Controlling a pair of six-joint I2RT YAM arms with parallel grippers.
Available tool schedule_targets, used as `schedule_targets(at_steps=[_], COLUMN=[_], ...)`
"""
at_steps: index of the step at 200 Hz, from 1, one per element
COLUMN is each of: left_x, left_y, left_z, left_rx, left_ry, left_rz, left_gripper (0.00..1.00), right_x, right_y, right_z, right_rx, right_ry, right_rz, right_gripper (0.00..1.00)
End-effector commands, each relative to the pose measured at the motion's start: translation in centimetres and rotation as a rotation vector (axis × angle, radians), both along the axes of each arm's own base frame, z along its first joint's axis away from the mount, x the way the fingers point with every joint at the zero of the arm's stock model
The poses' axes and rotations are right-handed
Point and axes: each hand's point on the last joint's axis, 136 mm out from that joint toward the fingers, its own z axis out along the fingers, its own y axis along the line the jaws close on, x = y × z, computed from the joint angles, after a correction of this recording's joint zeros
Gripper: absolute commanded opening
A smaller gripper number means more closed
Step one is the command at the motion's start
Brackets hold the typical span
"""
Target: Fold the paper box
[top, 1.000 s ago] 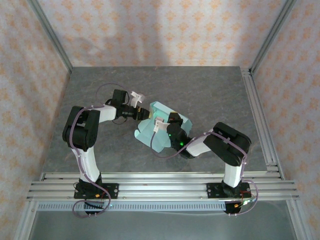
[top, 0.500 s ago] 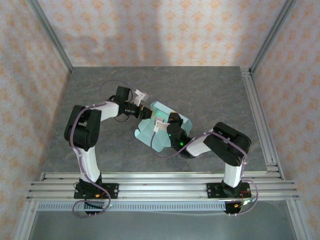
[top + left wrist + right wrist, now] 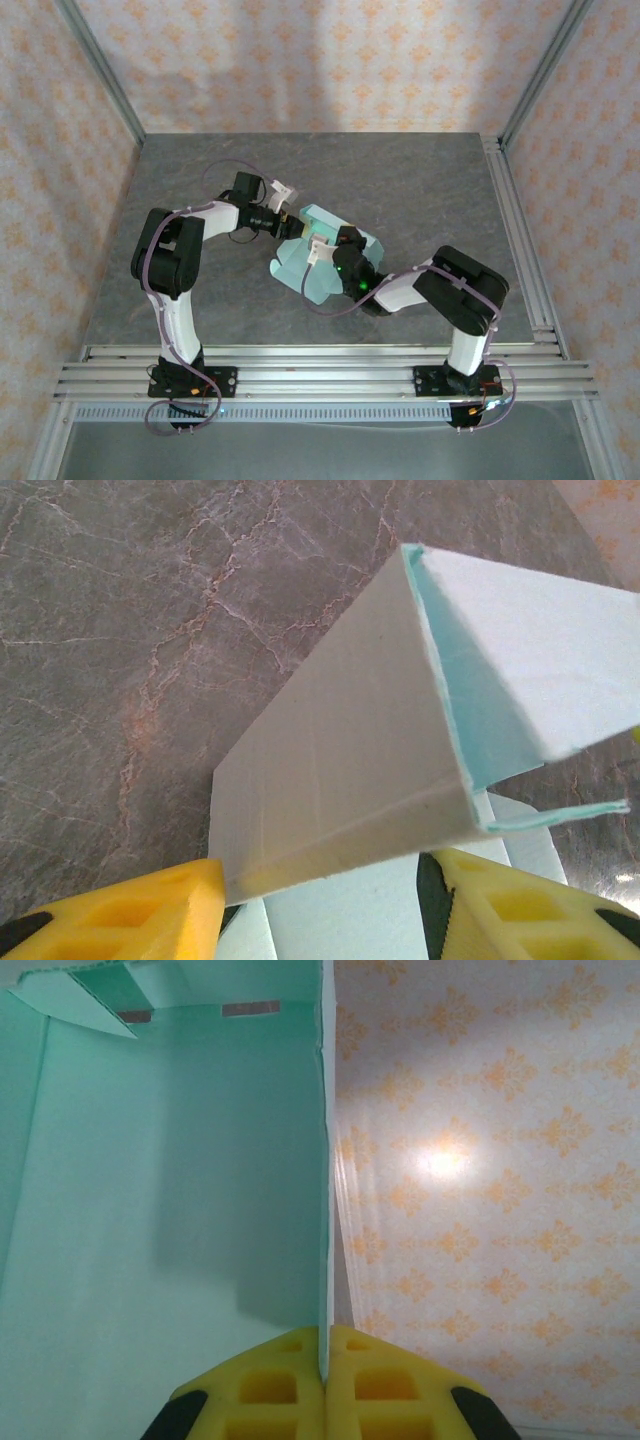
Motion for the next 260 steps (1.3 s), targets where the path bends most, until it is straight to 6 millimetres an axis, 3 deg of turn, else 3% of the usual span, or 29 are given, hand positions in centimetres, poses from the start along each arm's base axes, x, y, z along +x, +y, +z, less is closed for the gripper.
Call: schedule_targets(at_steps=[1,132,201,260], left_x=[-0.1,-2.3,-1.4,0.5], left_y=[-0.7,-1.7,-1.0,0.0], left_z=[0.5,1.8,0.1,-1.2], left_rx=[-0.005,-0.056,0.021,0.126], left_ry=[-0.019,-0.028,0.001,0.007], left_rz=[-0.034,-0.123,-0.077,0.051], left_gripper=[0.55,0.52,0.52,0.52], right_x=[0.0,0.7,0.8,0.7], right_y=[0.2,-0.3,-0.4,1.0], right_z=[-1.1,-1.2,-0.8,-0.4], right_rx=[-0.023,-0.072,-0.060,-0.064], right_ry=[0.018,0.029,0.021,0.023], right_rz=[0.010,-0.024,-0.033,-0.002], right_gripper=[0.00,0.00,0.00,0.00])
